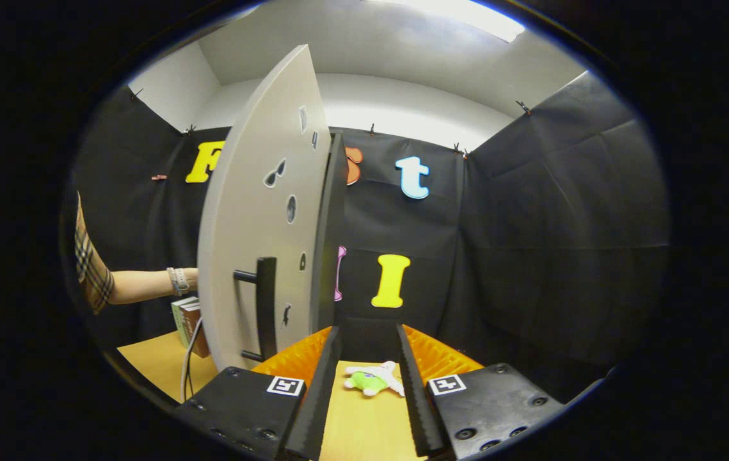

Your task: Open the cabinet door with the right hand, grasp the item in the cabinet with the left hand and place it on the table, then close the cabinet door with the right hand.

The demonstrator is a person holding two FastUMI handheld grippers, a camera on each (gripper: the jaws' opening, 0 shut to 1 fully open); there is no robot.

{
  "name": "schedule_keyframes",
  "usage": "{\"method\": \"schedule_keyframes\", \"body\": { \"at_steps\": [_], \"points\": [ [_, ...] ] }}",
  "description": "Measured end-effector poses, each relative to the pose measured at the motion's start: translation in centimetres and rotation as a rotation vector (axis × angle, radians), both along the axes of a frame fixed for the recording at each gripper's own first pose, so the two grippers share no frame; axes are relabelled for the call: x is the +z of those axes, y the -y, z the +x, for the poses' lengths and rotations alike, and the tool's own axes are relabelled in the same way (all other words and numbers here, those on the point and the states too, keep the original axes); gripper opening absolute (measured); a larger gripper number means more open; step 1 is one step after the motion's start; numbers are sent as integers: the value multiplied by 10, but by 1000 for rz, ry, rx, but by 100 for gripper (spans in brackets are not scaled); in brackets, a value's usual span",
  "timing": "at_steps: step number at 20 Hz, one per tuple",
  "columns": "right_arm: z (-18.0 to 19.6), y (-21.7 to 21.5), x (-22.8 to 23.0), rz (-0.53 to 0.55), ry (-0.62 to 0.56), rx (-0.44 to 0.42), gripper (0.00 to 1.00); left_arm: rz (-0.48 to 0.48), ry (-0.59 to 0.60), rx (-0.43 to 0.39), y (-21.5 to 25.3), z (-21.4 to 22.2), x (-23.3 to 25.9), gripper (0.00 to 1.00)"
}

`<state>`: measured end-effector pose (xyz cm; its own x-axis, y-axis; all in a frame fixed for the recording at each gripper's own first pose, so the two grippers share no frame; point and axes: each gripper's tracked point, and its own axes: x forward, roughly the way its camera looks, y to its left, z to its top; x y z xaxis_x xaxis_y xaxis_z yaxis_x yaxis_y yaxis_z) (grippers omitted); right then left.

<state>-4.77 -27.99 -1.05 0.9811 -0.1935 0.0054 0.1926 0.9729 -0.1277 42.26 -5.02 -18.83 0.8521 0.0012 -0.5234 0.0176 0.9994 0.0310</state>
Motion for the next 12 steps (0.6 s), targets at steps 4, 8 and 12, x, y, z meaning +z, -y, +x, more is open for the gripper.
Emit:
{"method": "schedule_keyframes", "body": {
  "at_steps": [4,8,12],
  "points": [
    [8,17,-14,2,-34,-10,67,-63,-72,81,-13,7,-25,74],
    [18,27,-19,45,-27,11,67,-100,-116,94,-13,16,-40,65],
    [24,42,-23,57,-28,-5,67,-62,-145,100,-13,20,-50,58]
  ]
}}
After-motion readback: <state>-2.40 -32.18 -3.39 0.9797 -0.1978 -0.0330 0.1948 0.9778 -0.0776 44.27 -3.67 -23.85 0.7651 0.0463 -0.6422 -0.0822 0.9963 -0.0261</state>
